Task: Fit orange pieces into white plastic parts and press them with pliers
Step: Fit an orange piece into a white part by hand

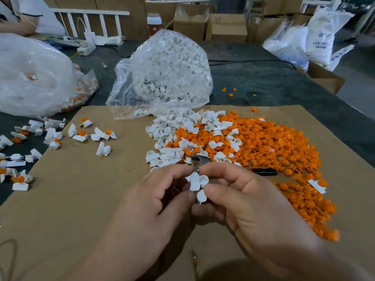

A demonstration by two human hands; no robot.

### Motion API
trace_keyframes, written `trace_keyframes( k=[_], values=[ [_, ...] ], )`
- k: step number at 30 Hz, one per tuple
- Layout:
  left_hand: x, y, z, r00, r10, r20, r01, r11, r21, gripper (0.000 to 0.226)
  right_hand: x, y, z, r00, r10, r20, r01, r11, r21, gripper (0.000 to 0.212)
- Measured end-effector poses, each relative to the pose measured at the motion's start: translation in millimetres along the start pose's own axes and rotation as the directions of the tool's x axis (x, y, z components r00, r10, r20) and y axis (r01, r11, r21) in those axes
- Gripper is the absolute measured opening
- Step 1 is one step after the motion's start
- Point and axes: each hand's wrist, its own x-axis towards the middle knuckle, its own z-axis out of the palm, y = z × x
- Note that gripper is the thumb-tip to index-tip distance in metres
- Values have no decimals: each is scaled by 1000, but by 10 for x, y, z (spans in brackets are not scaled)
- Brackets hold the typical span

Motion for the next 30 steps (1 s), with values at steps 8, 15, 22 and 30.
trace_keyframes(
  k=[8, 15, 22, 30],
  values=[
    [-9, 31, -20, 994, 111, -24, -108, 989, 99, 36, -8, -13, -32, 998, 49, 38, -50, 999, 17, 25],
    [-2, 46, -20, 986, 99, -132, -84, 989, 120, 21, -57, -70, -1, 998, 60, 17, -58, 993, -107, 28],
    [26, 29, -21, 998, -50, -39, 49, 999, -13, 16, -155, -131, 100, 992, -122, -22, 87, 809, -581, 30],
    [61, -87, 2, 954, -282, 97, 298, 876, -380, 35, -180, -125, 96, 955, -278, 100, 240, 530, -814, 21]
  ],
)
